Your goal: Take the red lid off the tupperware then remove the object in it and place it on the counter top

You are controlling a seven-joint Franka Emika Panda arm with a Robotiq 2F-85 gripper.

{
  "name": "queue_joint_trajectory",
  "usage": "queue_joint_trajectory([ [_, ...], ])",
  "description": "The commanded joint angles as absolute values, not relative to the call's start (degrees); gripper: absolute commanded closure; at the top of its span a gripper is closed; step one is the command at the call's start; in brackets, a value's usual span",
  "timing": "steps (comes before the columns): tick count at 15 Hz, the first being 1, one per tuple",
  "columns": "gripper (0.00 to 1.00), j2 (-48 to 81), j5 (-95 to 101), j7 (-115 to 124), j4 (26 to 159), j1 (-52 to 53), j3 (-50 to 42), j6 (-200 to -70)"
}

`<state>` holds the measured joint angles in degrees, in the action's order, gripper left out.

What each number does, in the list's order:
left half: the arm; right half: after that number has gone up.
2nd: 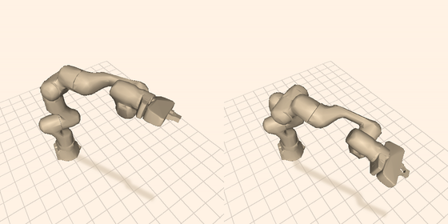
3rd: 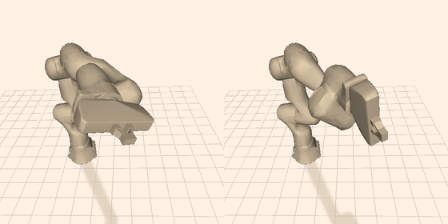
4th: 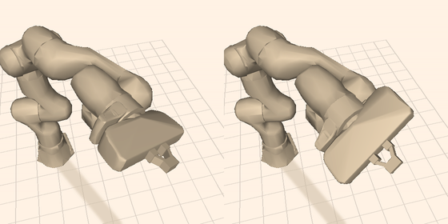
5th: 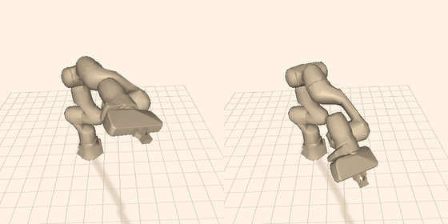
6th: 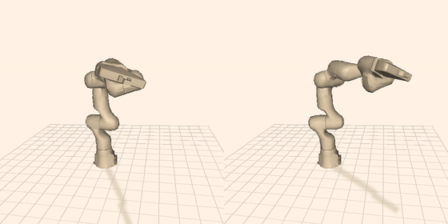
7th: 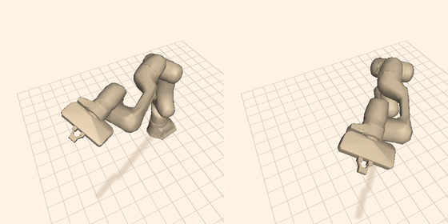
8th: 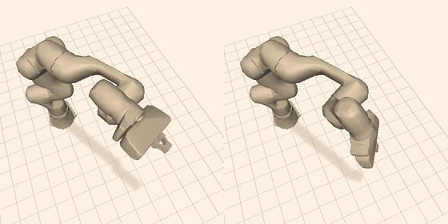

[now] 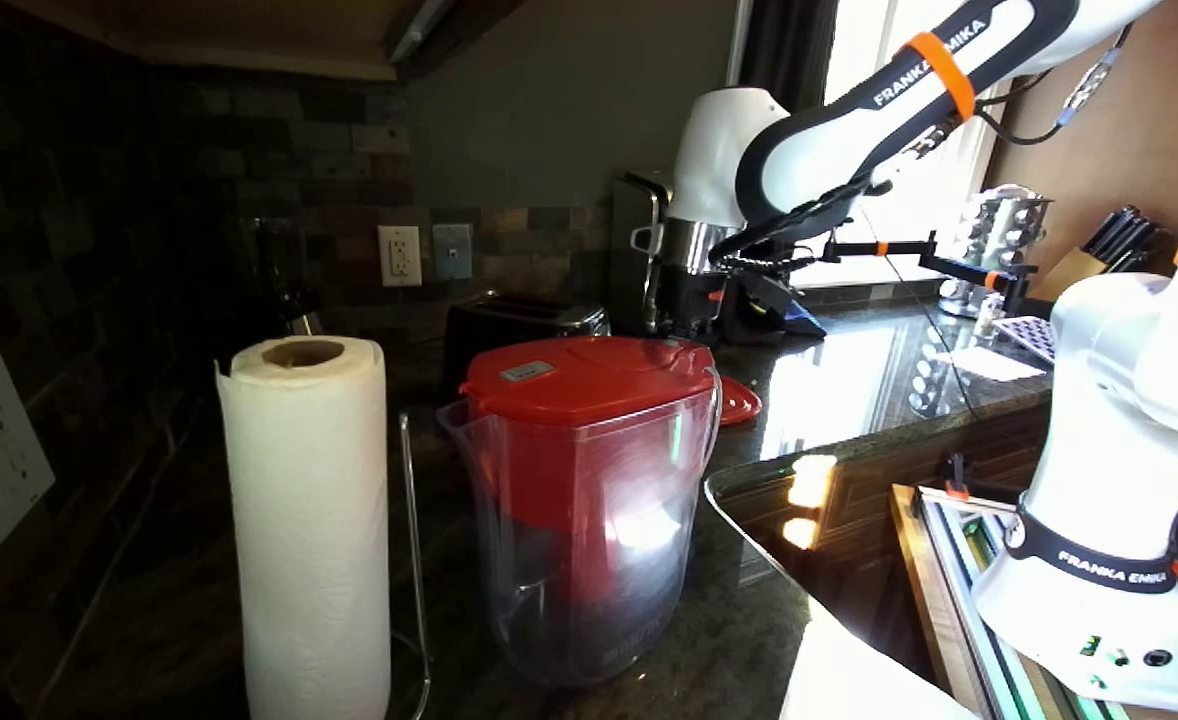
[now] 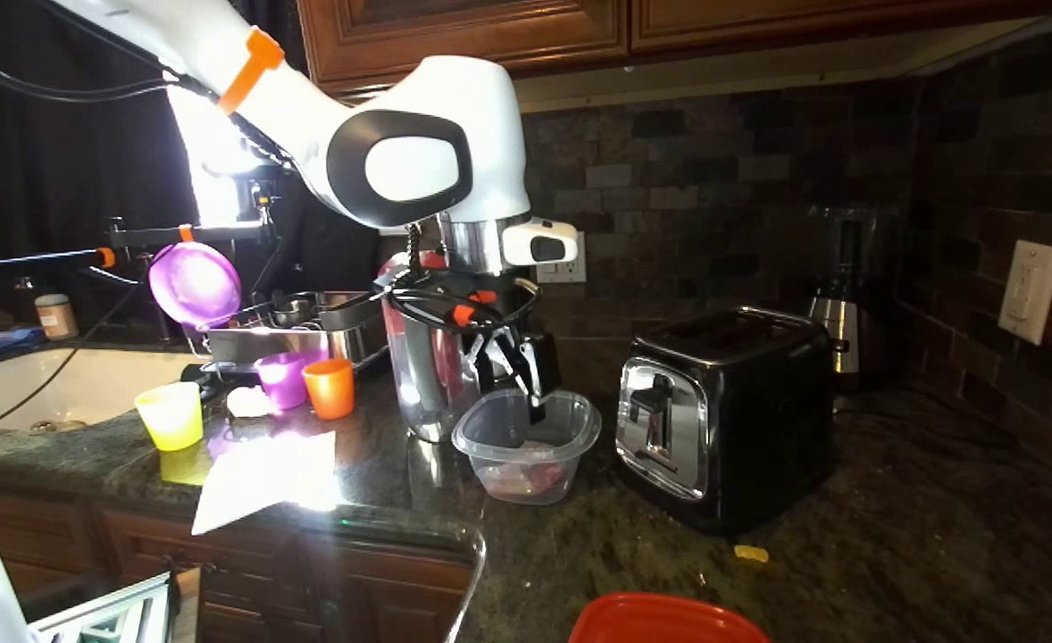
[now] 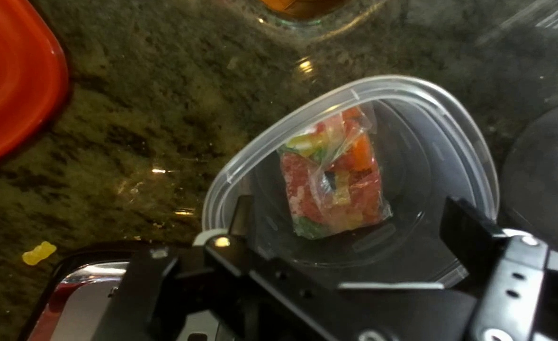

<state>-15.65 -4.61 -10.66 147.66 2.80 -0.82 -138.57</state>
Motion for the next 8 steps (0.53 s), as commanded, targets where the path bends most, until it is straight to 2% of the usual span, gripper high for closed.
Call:
queue_joint_trajectory([
  [1,0.0,-11.6,-3.8,-12.5,146.3,3.0,-0.8,-141.5],
  [8,0.0,-7.1,-3.9,-14.9,145.9,3.2,-0.2,-144.4],
])
